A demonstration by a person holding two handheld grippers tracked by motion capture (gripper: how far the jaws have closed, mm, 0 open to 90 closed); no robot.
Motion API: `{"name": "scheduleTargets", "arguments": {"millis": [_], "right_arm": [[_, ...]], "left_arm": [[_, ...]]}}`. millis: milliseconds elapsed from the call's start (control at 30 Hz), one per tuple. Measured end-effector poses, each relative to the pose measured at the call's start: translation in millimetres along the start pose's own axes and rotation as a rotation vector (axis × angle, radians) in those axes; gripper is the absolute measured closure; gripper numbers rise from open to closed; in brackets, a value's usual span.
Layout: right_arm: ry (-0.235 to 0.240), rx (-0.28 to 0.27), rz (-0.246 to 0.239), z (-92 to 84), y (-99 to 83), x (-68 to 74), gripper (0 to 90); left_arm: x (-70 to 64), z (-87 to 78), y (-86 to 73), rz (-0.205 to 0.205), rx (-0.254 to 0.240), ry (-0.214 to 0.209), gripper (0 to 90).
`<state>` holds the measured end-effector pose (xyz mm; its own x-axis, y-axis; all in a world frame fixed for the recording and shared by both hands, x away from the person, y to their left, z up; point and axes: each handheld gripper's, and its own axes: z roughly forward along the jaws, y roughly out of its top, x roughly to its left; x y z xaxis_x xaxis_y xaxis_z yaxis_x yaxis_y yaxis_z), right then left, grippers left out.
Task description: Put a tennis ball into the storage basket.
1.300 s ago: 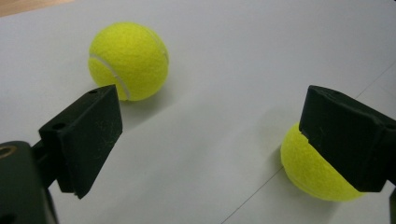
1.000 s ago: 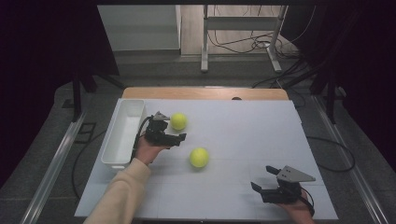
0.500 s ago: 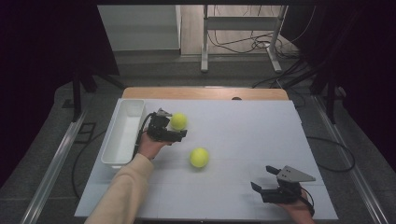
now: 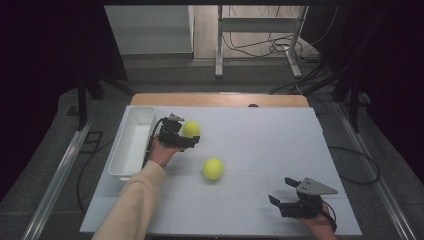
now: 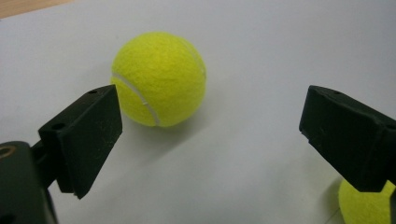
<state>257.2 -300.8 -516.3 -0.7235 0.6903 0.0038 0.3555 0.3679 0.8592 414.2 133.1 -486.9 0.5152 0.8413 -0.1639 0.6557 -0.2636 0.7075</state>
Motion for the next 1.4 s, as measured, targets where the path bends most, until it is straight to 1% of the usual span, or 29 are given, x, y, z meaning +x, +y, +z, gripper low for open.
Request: {"name": "scheduleTargets", "arguments": {"millis": [267,600,667,833,933,1167,1267,1400], "right_arm": [[0.001,0.000,0.001,0.4,-0.2,0.0,13.3],[0.000,0.002,0.002,0.5,-0.3,0.0,13.2],[0.000,0.004,0.001,0.8,-0.4,0.2,13.2],[0.000,0.007,-0.001,1.1,-0.4,0.3,13.2],[-0.001,0.008,0.000,1.1,-0.4,0.1,13.2],[0.002,0.005,0.001,1.2,-0.6,0.0,13.2],[0.003,0.004,0.002,1.1,-0.6,-0.2,13.2],[0.004,0.005,0.002,1.4,-0.7,-0.4,13.2]], "left_arm": [[3.0,5.7,1.6,0.000,0.008,0.009,6.9],[8.0,14.2,6.0,-0.018,0.013,0.022,6.5],[9.5,15.4,7.6,-0.015,0.011,0.026,6.4],[12.3,17.2,10.4,-0.028,0.003,0.029,6.4],[13.5,19.5,12.7,-0.017,0.012,0.036,6.3],[14.5,26.6,16.8,-0.029,0.012,0.033,6.3],[16.0,29.8,17.1,-0.029,0.021,0.036,6.4],[20.5,38.3,15.5,-0.047,0.036,0.042,6.4]]}}
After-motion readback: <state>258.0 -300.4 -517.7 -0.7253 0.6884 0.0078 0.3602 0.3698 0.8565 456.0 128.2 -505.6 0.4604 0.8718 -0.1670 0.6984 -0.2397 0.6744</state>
